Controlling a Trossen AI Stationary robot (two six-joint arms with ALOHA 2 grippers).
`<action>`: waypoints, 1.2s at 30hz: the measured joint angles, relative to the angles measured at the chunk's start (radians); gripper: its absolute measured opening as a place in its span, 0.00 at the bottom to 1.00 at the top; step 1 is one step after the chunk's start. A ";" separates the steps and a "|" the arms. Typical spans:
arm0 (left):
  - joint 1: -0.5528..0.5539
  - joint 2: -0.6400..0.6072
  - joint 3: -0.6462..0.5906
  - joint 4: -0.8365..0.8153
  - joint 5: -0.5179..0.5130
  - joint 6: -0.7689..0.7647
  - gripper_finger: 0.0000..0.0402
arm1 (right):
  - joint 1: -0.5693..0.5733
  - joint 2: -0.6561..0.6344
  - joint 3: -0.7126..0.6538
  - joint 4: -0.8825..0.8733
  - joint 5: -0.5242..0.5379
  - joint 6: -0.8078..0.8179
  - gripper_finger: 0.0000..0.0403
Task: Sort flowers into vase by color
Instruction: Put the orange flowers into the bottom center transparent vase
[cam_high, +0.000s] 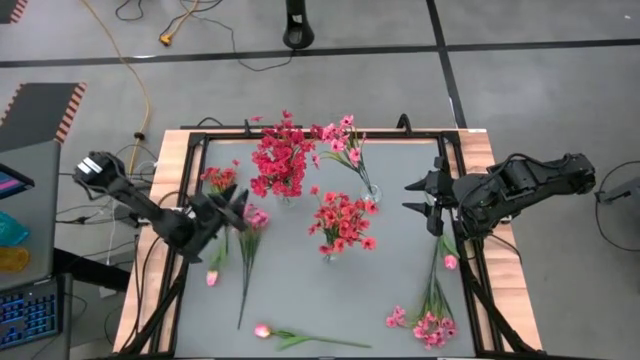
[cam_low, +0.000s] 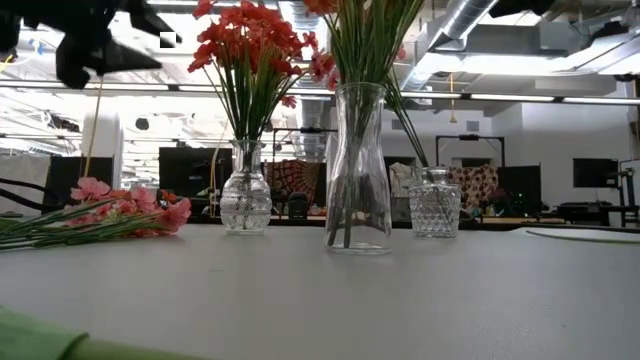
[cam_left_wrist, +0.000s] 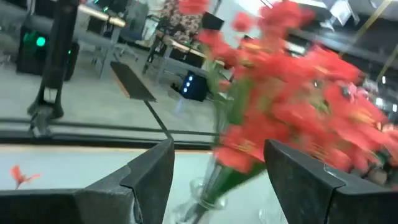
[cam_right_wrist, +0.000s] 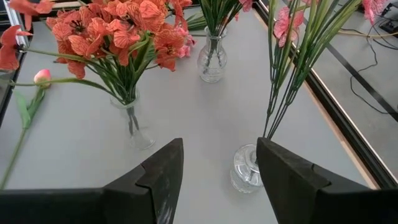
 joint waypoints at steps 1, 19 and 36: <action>0.002 -0.030 -0.016 0.000 -0.002 -0.009 0.59 | 0.000 0.000 0.000 0.000 0.000 0.000 0.57; 0.078 -0.194 0.091 -0.148 0.002 0.133 0.59 | 0.000 0.000 0.000 0.001 0.001 0.000 0.57; 0.124 -0.193 0.319 -1.304 0.427 -0.834 0.59 | 0.000 0.000 0.000 -0.001 0.002 -0.002 0.57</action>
